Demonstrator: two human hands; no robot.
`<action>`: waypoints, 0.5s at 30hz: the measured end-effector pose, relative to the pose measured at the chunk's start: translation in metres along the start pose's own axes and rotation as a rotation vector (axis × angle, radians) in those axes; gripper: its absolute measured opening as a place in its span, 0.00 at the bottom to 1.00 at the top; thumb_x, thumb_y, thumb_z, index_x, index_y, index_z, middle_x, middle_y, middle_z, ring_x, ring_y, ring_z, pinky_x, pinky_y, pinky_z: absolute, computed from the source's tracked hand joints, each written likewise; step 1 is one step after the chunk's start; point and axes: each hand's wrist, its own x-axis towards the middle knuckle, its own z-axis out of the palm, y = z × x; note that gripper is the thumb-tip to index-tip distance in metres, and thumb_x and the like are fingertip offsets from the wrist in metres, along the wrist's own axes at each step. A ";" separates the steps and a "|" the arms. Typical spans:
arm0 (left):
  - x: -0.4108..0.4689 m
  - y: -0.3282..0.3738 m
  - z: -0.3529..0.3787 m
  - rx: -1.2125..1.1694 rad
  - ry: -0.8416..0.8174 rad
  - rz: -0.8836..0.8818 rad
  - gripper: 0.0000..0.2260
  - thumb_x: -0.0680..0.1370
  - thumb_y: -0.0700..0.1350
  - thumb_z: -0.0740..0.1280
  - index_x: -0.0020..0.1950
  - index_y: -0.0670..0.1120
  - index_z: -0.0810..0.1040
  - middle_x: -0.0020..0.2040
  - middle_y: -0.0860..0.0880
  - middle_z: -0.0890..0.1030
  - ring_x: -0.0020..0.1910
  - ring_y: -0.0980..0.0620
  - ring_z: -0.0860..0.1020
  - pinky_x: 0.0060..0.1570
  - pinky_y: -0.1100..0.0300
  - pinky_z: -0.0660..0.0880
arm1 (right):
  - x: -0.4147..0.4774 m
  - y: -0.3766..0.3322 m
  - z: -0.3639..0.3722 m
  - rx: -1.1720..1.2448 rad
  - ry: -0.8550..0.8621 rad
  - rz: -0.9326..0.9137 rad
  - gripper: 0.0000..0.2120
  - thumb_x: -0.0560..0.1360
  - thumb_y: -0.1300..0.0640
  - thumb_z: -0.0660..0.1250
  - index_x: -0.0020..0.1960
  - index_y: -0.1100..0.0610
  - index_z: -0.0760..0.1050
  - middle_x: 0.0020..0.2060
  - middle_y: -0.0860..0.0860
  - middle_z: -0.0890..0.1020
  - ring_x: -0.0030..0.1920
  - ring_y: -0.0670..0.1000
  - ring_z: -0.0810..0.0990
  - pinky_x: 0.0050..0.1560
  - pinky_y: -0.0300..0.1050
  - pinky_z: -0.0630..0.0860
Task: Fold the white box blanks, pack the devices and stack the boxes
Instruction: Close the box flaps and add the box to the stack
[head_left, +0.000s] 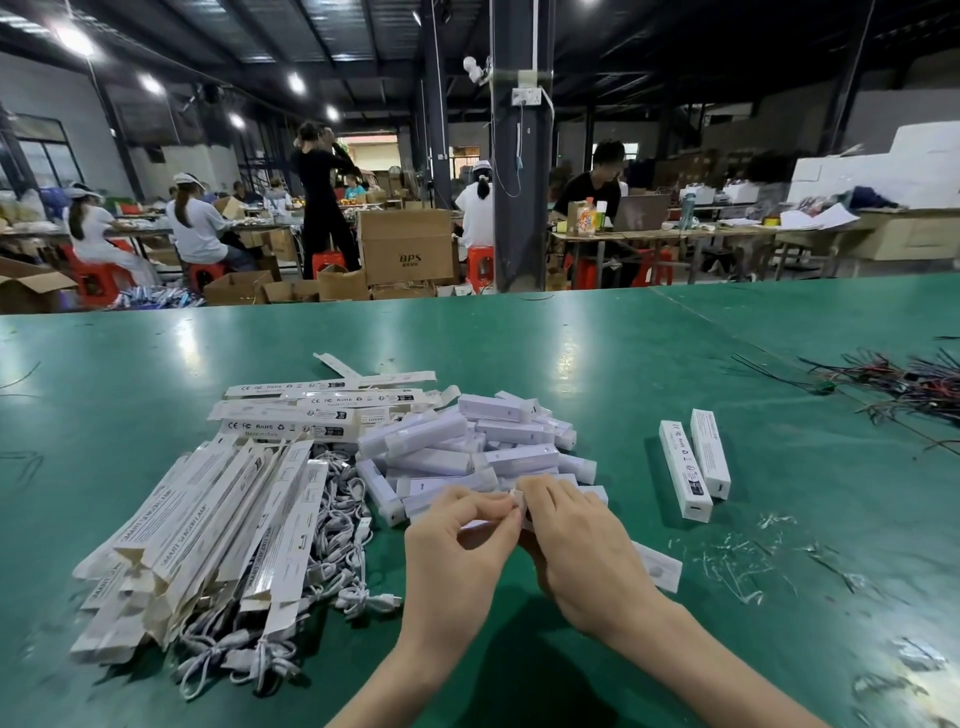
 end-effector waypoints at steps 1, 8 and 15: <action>-0.001 -0.002 0.001 0.026 0.003 0.030 0.15 0.70 0.31 0.74 0.37 0.53 0.84 0.41 0.52 0.83 0.42 0.57 0.83 0.46 0.66 0.78 | 0.000 0.000 0.000 -0.004 -0.011 0.001 0.08 0.79 0.57 0.58 0.58 0.55 0.68 0.52 0.49 0.75 0.51 0.54 0.73 0.50 0.46 0.68; -0.006 -0.010 0.005 0.048 -0.004 0.093 0.18 0.71 0.29 0.73 0.40 0.54 0.83 0.44 0.54 0.82 0.46 0.57 0.82 0.48 0.68 0.76 | -0.001 0.000 -0.002 0.001 0.015 0.015 0.07 0.75 0.62 0.60 0.53 0.57 0.71 0.47 0.51 0.77 0.47 0.56 0.74 0.45 0.46 0.67; 0.002 -0.008 0.005 -0.225 0.053 -0.119 0.10 0.73 0.33 0.72 0.42 0.48 0.85 0.43 0.50 0.86 0.42 0.55 0.84 0.45 0.65 0.78 | 0.003 -0.004 -0.004 0.170 -0.041 -0.024 0.32 0.74 0.60 0.63 0.76 0.58 0.55 0.63 0.52 0.69 0.62 0.52 0.68 0.63 0.43 0.65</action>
